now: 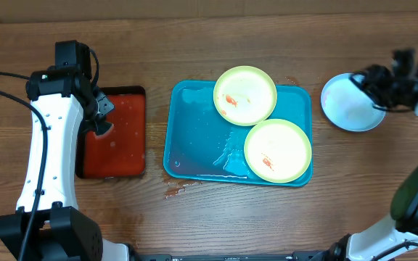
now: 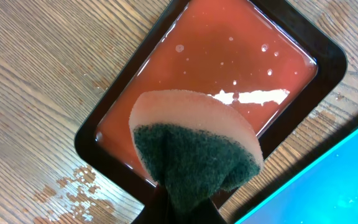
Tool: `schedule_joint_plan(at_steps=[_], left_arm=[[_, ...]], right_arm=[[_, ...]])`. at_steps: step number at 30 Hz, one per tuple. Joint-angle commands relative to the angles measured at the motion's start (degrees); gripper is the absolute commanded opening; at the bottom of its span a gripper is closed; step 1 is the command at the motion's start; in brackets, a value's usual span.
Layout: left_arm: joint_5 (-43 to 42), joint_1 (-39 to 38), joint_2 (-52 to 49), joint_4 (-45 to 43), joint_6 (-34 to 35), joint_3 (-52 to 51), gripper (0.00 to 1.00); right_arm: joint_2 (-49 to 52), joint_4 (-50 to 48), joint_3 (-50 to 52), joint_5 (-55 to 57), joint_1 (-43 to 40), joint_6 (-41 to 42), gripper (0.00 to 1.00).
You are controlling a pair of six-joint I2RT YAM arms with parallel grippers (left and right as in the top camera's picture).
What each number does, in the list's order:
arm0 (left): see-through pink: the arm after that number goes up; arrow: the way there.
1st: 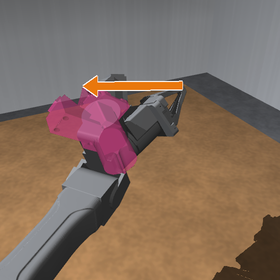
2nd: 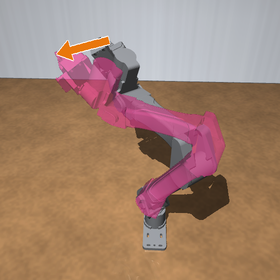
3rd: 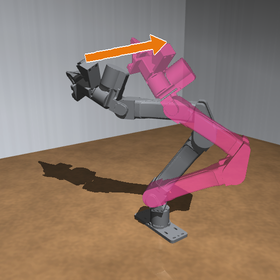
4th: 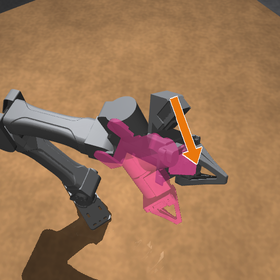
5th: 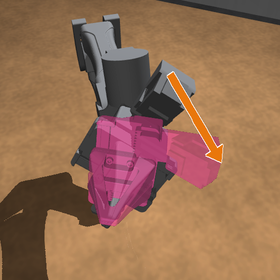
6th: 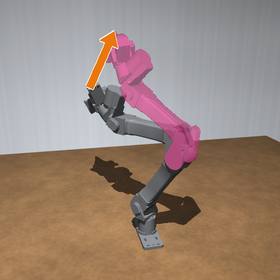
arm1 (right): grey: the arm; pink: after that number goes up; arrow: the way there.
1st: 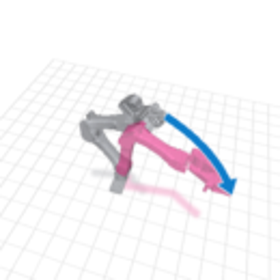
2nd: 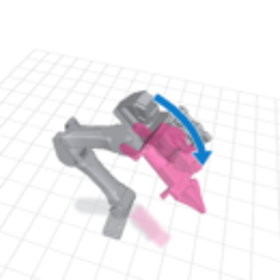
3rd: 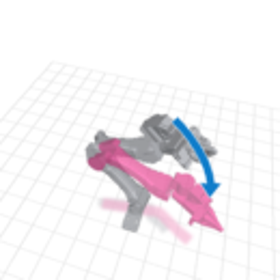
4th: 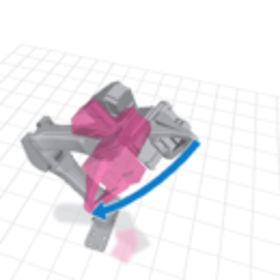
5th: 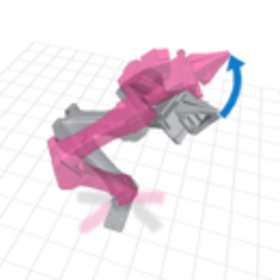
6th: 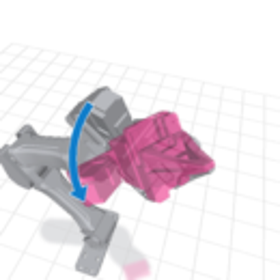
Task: Clean dirty plates on tray and stack at the side
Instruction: 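Reach the right gripper to the rim of the upper yellow plate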
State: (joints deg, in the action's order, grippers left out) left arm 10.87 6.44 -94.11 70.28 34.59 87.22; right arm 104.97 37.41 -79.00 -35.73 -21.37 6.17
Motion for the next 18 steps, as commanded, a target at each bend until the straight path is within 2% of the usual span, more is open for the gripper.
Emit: schedule_joint_plan(at_steps=[1,9,12,18], left_arm=[[-0.5,0.1,-0.3,-0.4,-0.3,-0.5,0.04],[-0.4,0.1,-0.3,-0.7,-0.3,-0.5,0.04],[-0.4,0.1,-0.3,-0.7,-0.3,-0.5,0.04],[-0.4,0.1,-0.4,-1.1,-0.3,-0.5,0.04]], right_arm=[[-1.3,-2.5,-1.1,1.7,10.4,-8.1,0.58],[1.3,-10.4,-1.1,30.3,27.6,-8.2,0.58],[3.2,-13.0,-1.0,33.0,30.6,-9.2,0.53],[8.0,-14.9,-1.0,31.5,31.9,-9.5,0.54]])
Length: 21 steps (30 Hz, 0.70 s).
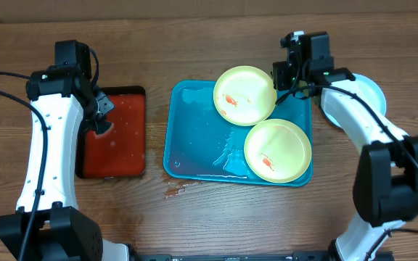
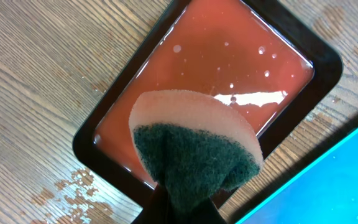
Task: Clean dirty plates on tray and stack at the side
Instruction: 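Reach the right gripper to the rim of the upper yellow plate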
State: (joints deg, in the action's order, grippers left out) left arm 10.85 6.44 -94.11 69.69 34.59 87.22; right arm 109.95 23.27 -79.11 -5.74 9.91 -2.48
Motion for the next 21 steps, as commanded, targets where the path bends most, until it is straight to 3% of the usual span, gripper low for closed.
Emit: schedule_joint_plan(at_steps=[1,6,21], left_arm=[[-0.4,0.1,-0.4,-0.6,-0.3,-0.5,0.04],[-0.4,0.1,-0.4,-0.6,-0.3,-0.5,0.04],[-0.4,0.1,-0.4,-0.5,-0.4,-0.5,0.04]], right_arm=[[3.5,-0.9,-0.9,0.9,0.8,-1.2,0.54],[5.6,-0.9,-0.9,-1.1,2.3,-5.6,0.54],[10.1,-3.9,-0.9,0.7,2.6,-5.5,0.52]])
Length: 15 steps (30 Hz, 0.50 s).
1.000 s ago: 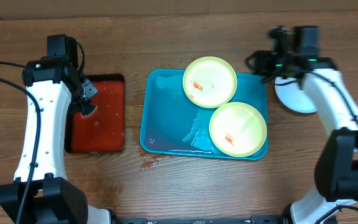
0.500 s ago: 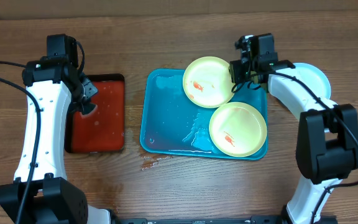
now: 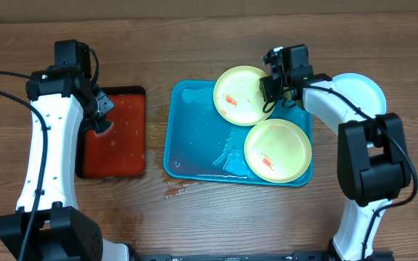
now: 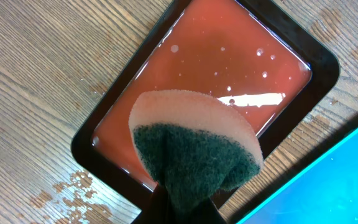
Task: Clean dirty plates on tray and stack at the side
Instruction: 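Reach the right gripper to the rim of the upper yellow plate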
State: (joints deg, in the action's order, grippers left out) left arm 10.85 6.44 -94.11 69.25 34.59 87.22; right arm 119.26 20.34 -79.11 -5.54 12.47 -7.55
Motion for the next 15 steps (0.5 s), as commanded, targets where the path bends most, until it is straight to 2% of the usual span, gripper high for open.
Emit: schedule_joint_plan(at_steps=[1,4,6,10,15], left_arm=[[-0.4,0.1,-0.4,-0.1,-0.4,-0.5,0.04],[-0.4,0.1,-0.4,-0.1,-0.3,-0.5,0.04],[-0.4,0.1,-0.4,-0.1,-0.4,-0.5,0.04],[-0.4,0.1,-0.4,-0.3,-0.3,-0.5,0.04],[-1.9,0.0,-0.4,-0.5,-2.5,-0.5,0.04]], right_arm=[[0.8,-1.3,-0.9,0.5,0.1,-0.4,0.49],[0.8,-1.6,-0.9,0.5,0.3,-0.4,0.36],[0.7,-1.2,-1.2,0.3,0.5,-0.4,0.31],[0.7,2.3,-3.7,0.3,1.4,-0.4,0.06],[0.7,8.7,-7.8,0.3,3.3,-0.1,0.04]])
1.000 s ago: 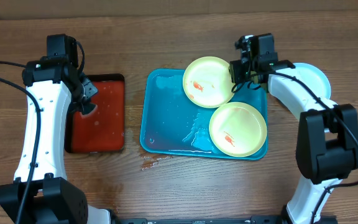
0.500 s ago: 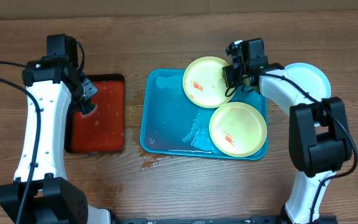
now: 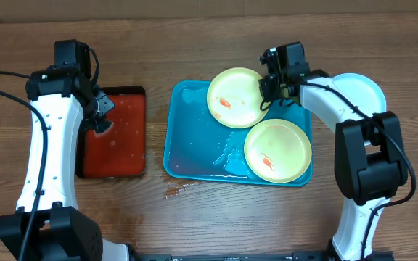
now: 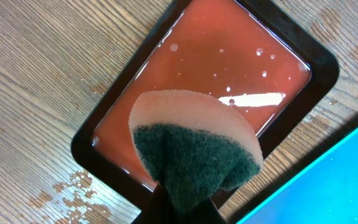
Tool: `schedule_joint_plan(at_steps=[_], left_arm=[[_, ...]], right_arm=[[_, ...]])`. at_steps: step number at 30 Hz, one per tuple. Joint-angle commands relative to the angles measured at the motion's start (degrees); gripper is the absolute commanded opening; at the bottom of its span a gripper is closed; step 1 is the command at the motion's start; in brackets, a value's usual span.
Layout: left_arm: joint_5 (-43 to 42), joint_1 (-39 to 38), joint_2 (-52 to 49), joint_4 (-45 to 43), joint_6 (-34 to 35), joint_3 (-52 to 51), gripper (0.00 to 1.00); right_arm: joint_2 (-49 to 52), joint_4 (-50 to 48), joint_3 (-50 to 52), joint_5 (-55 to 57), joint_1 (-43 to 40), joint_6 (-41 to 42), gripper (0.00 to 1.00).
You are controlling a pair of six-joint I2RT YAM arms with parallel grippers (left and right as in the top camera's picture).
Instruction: Clean dirty plates on tray and stack at the side
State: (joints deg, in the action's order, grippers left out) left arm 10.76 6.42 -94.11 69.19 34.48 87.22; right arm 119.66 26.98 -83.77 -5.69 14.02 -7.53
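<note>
Two yellow plates with orange smears lie on the blue tray (image 3: 194,138). The upper plate (image 3: 234,98) has my right gripper (image 3: 268,87) at its right rim, apparently shut on it. The lower plate (image 3: 278,150) lies flat at the tray's front right. A white plate (image 3: 361,88) rests on the table to the right of the tray. My left gripper (image 3: 100,122) is shut on a sponge (image 4: 194,146), green scouring side toward the camera and cream foam at its tip, held over the black tray of red liquid (image 4: 229,68).
Water pools on the blue tray's left half (image 3: 223,156), and drops lie on the wood in front of it (image 3: 180,190). More drops wet the wood by the black tray (image 4: 73,186). The blue tray's corner (image 4: 334,180) sits close beside the black tray.
The upper yellow plate has shifted a little to the left on the blue tray, with my right gripper still at its right rim. The left arm and sponge have not moved.
My right gripper was first at the white plate at the far right. Then it stood off that plate beside the upper yellow plate's right edge, then on that rim. Now the plate sits further left. My left gripper held the sponge over the red liquid throughout.
</note>
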Motion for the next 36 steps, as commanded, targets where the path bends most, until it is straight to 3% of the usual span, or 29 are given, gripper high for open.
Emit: schedule_joint_plan(at_steps=[1,10,17,26,36], left_arm=[[-3.2,-0.1,-0.4,-0.7,-3.9,-0.5,0.04],[-21.1,-0.6,-0.4,-3.5,-14.3,-0.5,0.04],[-22.4,-6.2,-0.4,-4.0,-14.8,-0.7,0.04],[-22.4,-15.1,-1.9,-12.1,-10.3,-3.6,0.04],[-24.1,-21.8,-11.0,-24.4,-1.1,-4.9,0.04]], right_arm=[[0.3,3.4,-3.9,0.5,2.2,0.3,0.04],[0.3,12.6,-5.9,-7.3,6.9,10.5,0.04],[0.3,16.6,-3.8,-7.2,7.9,16.8,0.04],[0.3,13.4,0.8,-7.3,7.9,21.2,0.04],[0.3,11.4,2.0,-7.6,8.1,21.3,0.04]])
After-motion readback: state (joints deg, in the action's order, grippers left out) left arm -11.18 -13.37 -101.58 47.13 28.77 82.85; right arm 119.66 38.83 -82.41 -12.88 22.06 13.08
